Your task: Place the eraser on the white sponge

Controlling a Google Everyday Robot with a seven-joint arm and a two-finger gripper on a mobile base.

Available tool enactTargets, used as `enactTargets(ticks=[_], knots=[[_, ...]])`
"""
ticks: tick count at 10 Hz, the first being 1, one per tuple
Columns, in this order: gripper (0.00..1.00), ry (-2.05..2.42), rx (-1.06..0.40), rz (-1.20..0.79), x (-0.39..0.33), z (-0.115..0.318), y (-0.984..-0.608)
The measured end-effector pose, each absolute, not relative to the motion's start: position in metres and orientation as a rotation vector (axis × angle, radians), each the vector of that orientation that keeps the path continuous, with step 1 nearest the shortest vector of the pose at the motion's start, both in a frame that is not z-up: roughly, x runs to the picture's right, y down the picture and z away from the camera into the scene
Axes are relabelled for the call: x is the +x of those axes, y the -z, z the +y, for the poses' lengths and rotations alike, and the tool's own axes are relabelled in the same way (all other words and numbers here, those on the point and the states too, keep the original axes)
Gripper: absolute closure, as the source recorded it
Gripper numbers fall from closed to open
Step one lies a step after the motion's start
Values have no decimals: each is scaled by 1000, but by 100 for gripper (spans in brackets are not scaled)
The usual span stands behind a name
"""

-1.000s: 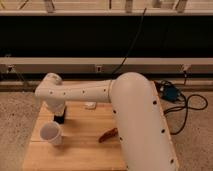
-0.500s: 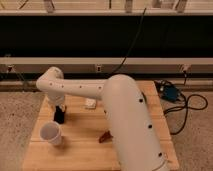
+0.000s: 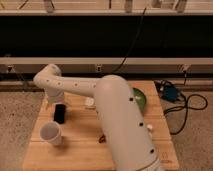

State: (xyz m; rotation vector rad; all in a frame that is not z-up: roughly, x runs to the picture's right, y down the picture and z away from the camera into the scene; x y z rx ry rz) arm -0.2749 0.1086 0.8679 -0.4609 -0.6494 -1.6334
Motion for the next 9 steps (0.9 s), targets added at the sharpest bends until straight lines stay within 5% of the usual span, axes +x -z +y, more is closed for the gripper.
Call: enactTargets(ticks=[9], knots=[[20, 1615, -537, -629, -266, 129, -910]])
